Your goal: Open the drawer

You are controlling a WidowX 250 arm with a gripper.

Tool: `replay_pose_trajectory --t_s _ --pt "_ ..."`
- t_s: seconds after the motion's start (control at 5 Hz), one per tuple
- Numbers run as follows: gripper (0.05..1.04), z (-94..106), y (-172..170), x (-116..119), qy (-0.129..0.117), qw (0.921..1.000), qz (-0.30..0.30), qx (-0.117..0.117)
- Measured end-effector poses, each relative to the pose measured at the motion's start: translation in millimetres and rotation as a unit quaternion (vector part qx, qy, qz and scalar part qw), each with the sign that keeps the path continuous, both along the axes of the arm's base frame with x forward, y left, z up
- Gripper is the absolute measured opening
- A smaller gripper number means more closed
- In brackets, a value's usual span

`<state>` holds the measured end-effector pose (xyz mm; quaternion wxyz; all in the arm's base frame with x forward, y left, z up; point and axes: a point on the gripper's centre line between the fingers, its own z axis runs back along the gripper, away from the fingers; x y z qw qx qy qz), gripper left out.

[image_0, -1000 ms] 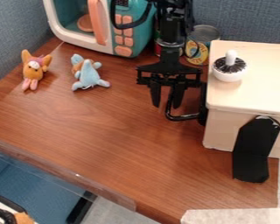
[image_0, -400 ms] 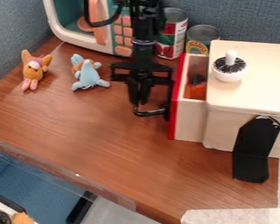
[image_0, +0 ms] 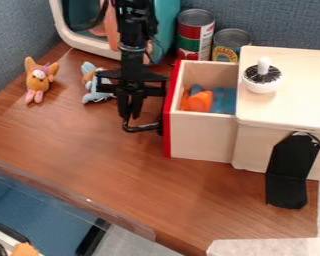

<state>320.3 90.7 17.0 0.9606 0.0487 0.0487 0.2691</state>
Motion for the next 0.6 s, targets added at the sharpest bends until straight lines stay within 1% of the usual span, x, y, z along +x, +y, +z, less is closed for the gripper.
replay_pose_trajectory --t_s 0.2,0.4,0.6 --pt "0.428 10.0 15.0 1.5 -0.026 0.9990 0.035 0.005" --pt "0.743 33.8 16.6 1.5 -0.060 0.9975 0.021 0.032" --pt "0.989 68.3 9.1 6.9 -0.116 0.9911 -0.022 0.061"
